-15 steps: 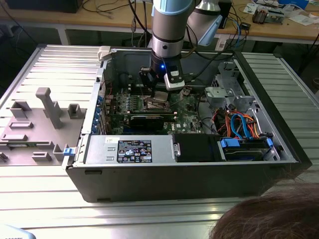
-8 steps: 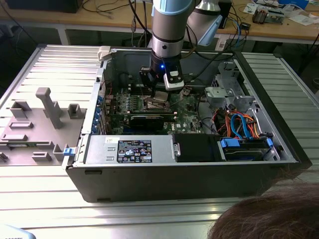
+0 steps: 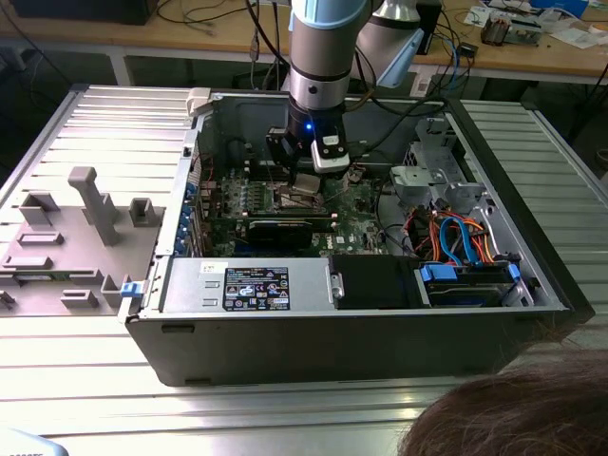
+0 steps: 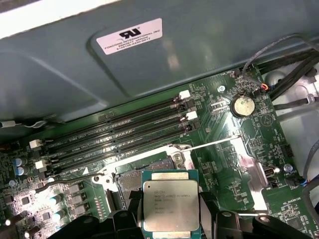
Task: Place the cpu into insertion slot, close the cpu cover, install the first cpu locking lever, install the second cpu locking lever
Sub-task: 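Place the cpu into insertion slot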
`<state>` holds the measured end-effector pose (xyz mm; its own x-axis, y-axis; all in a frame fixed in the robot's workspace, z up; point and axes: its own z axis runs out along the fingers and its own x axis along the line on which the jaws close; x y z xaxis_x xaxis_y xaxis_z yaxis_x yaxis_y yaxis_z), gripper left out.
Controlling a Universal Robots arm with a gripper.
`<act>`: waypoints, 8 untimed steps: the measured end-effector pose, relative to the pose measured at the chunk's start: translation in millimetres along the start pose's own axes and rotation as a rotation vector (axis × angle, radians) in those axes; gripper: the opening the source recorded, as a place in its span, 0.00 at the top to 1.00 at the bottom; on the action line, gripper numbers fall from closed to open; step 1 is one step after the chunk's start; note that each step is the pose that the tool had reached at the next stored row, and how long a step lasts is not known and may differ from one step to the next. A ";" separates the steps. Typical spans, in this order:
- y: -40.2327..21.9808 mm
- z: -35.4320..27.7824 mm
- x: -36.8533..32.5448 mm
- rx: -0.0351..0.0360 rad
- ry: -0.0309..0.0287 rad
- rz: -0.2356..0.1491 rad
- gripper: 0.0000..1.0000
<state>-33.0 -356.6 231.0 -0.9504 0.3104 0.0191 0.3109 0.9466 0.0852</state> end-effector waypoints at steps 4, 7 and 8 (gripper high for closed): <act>0.0 0.0 0.0 -0.0002 -0.0006 0.008 0.45; 0.0 0.0 0.0 -0.0003 -0.0013 0.015 0.45; 0.0 0.0 0.0 -0.0003 -0.0014 0.017 0.45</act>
<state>-33.0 -356.6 231.0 -0.9450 0.3264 0.0191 0.3268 0.9412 0.0852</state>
